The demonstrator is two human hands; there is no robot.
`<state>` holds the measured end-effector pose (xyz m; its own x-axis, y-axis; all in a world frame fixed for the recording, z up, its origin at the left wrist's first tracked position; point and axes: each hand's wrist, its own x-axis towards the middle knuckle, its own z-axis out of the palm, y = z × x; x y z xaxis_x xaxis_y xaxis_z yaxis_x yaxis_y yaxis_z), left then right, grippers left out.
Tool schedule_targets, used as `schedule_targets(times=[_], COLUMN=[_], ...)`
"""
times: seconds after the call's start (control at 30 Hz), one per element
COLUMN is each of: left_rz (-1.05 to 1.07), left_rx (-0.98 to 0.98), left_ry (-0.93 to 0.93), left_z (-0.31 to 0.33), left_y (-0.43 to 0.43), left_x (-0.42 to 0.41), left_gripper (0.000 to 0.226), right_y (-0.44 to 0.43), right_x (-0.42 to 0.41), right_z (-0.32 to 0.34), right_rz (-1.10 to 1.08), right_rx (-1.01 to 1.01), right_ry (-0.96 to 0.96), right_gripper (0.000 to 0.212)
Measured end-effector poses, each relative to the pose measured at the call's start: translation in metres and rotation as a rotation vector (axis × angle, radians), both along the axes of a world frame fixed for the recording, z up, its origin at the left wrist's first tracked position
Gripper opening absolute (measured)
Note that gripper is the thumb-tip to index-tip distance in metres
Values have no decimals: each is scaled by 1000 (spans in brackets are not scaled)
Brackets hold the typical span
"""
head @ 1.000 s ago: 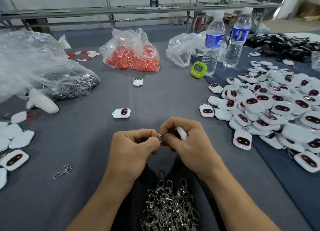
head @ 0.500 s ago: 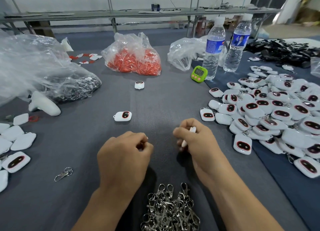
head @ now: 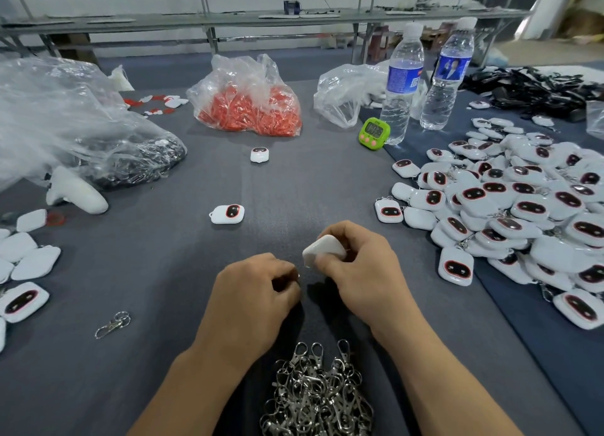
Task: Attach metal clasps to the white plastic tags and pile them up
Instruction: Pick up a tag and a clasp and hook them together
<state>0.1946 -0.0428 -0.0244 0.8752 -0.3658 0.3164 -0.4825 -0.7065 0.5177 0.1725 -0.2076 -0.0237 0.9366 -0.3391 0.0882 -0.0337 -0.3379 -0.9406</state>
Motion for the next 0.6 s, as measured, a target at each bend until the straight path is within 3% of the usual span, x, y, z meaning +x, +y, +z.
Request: schedule_targets(times=[0.23,0.6], left_rz=[-62,-60], left_rx=[-32,-47], left_ry=[10,-12], left_z=[-1,-2], left_y=[1,3], left_x=[0,1], left_gripper=[7,6], right_y=[1,-2], right_x=[-1,2], right_z=[-1,2], right_rz=[40,125], right_rx=[-131,-143], right_ry=[3,29], right_gripper=[23,21])
